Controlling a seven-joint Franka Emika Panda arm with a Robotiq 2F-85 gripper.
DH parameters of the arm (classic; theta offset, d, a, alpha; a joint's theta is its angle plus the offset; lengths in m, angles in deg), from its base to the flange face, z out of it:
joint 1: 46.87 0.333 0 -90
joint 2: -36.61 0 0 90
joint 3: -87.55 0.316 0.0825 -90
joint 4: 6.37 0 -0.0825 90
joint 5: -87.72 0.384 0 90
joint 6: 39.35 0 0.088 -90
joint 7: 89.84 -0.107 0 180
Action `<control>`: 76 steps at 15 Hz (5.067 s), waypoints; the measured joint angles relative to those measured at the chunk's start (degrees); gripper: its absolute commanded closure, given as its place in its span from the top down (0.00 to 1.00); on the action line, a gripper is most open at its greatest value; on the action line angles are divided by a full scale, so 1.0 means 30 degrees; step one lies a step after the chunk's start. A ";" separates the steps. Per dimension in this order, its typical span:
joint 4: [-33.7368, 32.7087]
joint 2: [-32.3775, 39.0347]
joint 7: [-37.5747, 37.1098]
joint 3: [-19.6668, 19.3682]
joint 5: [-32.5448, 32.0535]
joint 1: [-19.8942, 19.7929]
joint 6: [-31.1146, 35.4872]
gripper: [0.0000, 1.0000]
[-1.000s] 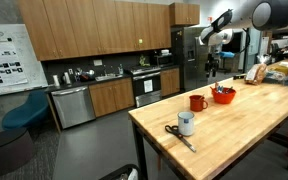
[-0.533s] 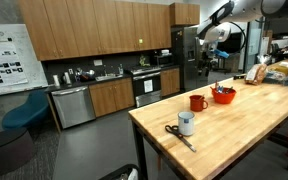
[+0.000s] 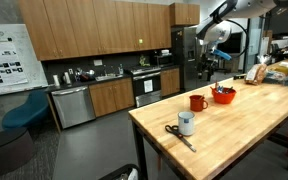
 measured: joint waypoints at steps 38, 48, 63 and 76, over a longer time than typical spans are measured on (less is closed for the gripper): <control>0.2489 -0.1276 -0.8185 -0.0368 -0.0458 0.2556 -0.1623 0.02; -0.1340 -0.1576 -0.7743 -0.2089 -0.1702 0.1072 -0.4180 0.02; -0.3007 -0.1054 -0.7357 -0.3028 -0.2661 -0.0028 -0.7910 0.02; -0.5005 0.3100 -1.0151 -0.2843 -0.3058 0.0040 -0.7842 0.35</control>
